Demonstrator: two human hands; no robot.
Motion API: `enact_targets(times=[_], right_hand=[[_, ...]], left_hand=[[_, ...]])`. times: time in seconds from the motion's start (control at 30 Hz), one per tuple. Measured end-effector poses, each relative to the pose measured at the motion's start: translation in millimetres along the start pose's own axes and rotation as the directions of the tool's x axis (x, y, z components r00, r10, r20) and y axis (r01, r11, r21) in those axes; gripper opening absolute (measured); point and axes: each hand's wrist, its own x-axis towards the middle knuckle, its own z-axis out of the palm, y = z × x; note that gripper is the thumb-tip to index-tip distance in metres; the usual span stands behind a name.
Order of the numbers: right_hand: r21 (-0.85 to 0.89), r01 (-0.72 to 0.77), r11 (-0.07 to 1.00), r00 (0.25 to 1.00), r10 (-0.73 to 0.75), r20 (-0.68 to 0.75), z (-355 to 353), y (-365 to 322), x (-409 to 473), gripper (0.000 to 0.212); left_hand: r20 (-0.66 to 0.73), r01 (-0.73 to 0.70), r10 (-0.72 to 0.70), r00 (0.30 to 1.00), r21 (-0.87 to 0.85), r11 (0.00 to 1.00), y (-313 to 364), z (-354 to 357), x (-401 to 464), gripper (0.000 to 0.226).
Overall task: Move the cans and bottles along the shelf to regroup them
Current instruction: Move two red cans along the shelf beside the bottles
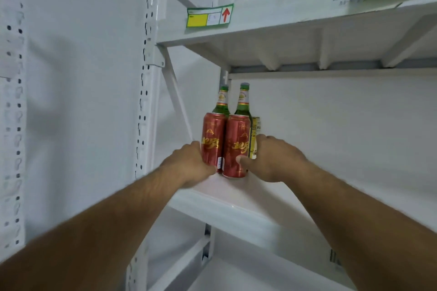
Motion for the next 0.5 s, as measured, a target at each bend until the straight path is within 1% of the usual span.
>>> enact_targets(times=[0.07, 0.1, 0.13, 0.2, 0.23, 0.27, 0.33, 0.37, 0.43, 0.5], right_hand=[[0.035, -0.04, 0.999, 0.999, 0.041, -0.018, 5.3, -7.5, 10.3, 0.064], [0.064, -0.054, 0.997, 0.998, 0.056, -0.027, 7.9, -10.7, 15.4, 0.06], [0.107, -0.058, 0.993, 0.997, 0.062, -0.036, 9.5, -14.6, 19.1, 0.052], [0.253, -0.069, 0.965, 0.996, 0.083, -0.044, 11.8, -22.6, 26.3, 0.036], [0.337, -0.08, 0.938, 0.994, 0.099, -0.042, 13.0, -26.5, 30.5, 0.033], [0.422, -0.091, 0.902, 0.992, 0.12, -0.042, 14.2, -30.2, 34.8, 0.034], [0.57, -0.121, 0.813, 0.981, 0.184, -0.054, 15.8, -36.6, 43.7, 0.037], [0.631, -0.138, 0.764, 0.974, 0.222, -0.055, 16.4, -38.8, 47.7, 0.037], [0.725, -0.154, 0.671, 0.958, 0.28, -0.055, 18.1, -40.4, 55.1, 0.037], [0.777, -0.153, 0.611, 0.949, 0.311, -0.058, 20.0, -40.3, 60.2, 0.035]], left_hand=[[0.026, -0.024, 0.026, 0.999, -0.099, 0.995, -10.2, 4.1, 15.3, 0.049], [0.036, -0.038, 0.044, 0.998, -0.146, 0.989, -13.9, 6.2, 22.1, 0.047], [0.041, -0.054, 0.063, 0.997, -0.193, 0.98, -17.2, 8.5, 28.8, 0.042], [0.046, -0.09, 0.109, 0.993, -0.301, 0.95, -22.2, 12.0, 40.5, 0.029], [0.047, -0.105, 0.13, 0.99, -0.36, 0.927, -24.6, 14.2, 46.3, 0.026], [0.046, -0.115, 0.147, 0.988, -0.415, 0.902, -26.1, 15.9, 51.6, 0.028], [0.026, -0.117, 0.149, 0.988, -0.493, 0.862, -28.6, 19.1, 62.7, 0.041], [0.013, -0.119, 0.147, 0.989, -0.518, 0.847, -28.9, 19.9, 66.9, 0.042], [0.008, -0.124, 0.154, 0.988, -0.547, 0.828, -29.7, 21.7, 74.6, 0.038], [0.018, -0.11, 0.146, 0.989, -0.566, 0.817, -31.2, 24.7, 81.0, 0.041]])
